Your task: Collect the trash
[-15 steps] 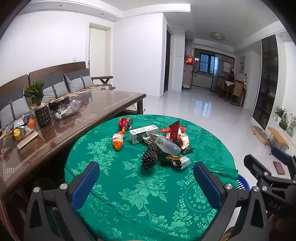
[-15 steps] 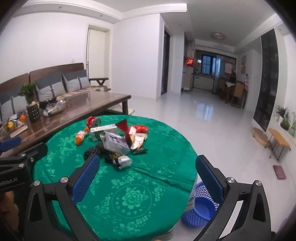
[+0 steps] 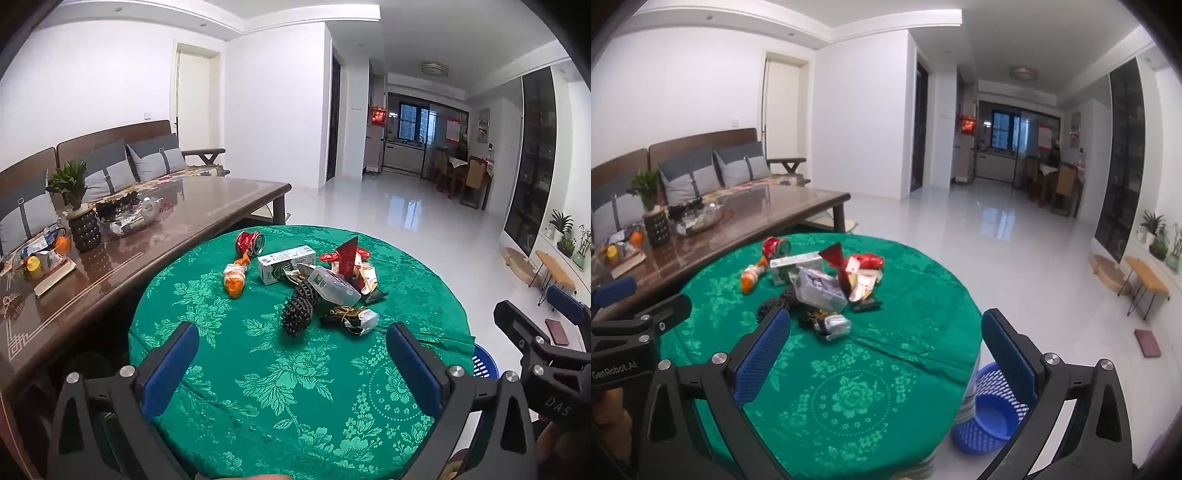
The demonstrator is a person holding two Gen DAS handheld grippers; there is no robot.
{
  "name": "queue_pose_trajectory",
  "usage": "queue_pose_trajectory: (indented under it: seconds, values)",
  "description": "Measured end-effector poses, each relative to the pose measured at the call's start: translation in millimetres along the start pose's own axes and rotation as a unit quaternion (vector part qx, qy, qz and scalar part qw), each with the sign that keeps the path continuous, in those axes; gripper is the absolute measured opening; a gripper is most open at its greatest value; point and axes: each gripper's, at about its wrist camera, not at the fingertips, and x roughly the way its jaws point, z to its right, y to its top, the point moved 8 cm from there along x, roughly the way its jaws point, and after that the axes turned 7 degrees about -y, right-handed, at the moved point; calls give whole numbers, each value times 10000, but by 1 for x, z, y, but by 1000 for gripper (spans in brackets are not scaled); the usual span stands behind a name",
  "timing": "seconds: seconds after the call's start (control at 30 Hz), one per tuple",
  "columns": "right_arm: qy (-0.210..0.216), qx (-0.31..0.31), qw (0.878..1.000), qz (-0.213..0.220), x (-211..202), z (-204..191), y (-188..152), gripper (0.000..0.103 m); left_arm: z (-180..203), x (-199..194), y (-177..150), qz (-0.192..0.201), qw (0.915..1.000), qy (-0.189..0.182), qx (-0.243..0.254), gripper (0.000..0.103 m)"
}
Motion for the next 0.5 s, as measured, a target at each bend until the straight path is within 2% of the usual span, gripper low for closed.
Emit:
queue_pose_trajectory:
  seconds: [0.5]
  values:
    - [3, -28, 10000, 26, -2, -3, 0, 103, -2, 1, -5, -29, 10000, -20, -7, 103]
